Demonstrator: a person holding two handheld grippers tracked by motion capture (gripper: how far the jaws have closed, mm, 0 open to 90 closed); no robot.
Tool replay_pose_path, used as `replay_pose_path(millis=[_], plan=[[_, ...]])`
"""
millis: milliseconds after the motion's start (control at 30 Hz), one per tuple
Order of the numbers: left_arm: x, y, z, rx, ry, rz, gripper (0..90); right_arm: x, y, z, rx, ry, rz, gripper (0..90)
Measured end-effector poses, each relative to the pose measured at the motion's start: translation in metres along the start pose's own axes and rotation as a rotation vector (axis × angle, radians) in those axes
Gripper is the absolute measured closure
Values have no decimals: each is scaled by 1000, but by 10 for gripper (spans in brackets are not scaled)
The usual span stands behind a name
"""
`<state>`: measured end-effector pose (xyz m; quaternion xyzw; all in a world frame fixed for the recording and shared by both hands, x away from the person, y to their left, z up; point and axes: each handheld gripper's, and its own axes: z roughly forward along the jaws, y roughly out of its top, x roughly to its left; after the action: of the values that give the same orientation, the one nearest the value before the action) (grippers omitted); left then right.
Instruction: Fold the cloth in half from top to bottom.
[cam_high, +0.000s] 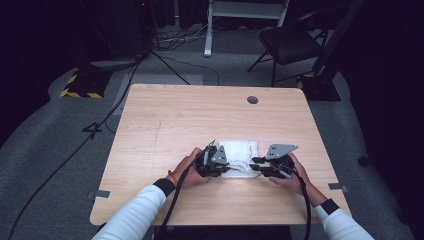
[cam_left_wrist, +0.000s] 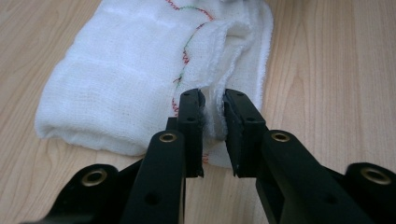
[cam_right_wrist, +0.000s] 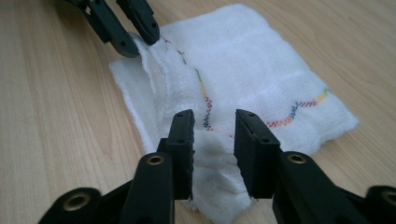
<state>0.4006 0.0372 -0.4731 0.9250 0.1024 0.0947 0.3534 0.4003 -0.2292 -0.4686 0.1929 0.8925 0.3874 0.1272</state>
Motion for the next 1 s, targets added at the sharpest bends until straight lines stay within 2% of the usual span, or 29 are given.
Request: replay_pose_path(millis=[167, 333, 433, 633, 800, 867, 933, 1000], plan=[[-7, -5, 3, 11, -16, 5, 745, 1, -5, 2, 40, 20, -5, 720], [-11, -8, 4, 13, -25, -7, 743, 5, -11, 4, 91, 14, -23, 770], [-12, -9, 6, 18, -33, -8, 701, 6, -13, 4, 94, 10, -23, 770], [-10, -13, 9, -4, -36, -26, 723, 4, -18, 6, 76, 18, 16, 774], [-8, -13, 9, -1, -31, -17, 744, 5, -16, 6, 86, 6, -1, 769], [-9, -12, 7, 11, -34, -18, 734, 7, -14, 6, 93, -4, -9, 749], [-9, -12, 4, 14, -59, -22, 646, 8, -12, 4, 79, 1, -16, 663], [-9, -12, 1, 17, -65, -25, 638, 8, -10, 3, 71, 4, -13, 634]])
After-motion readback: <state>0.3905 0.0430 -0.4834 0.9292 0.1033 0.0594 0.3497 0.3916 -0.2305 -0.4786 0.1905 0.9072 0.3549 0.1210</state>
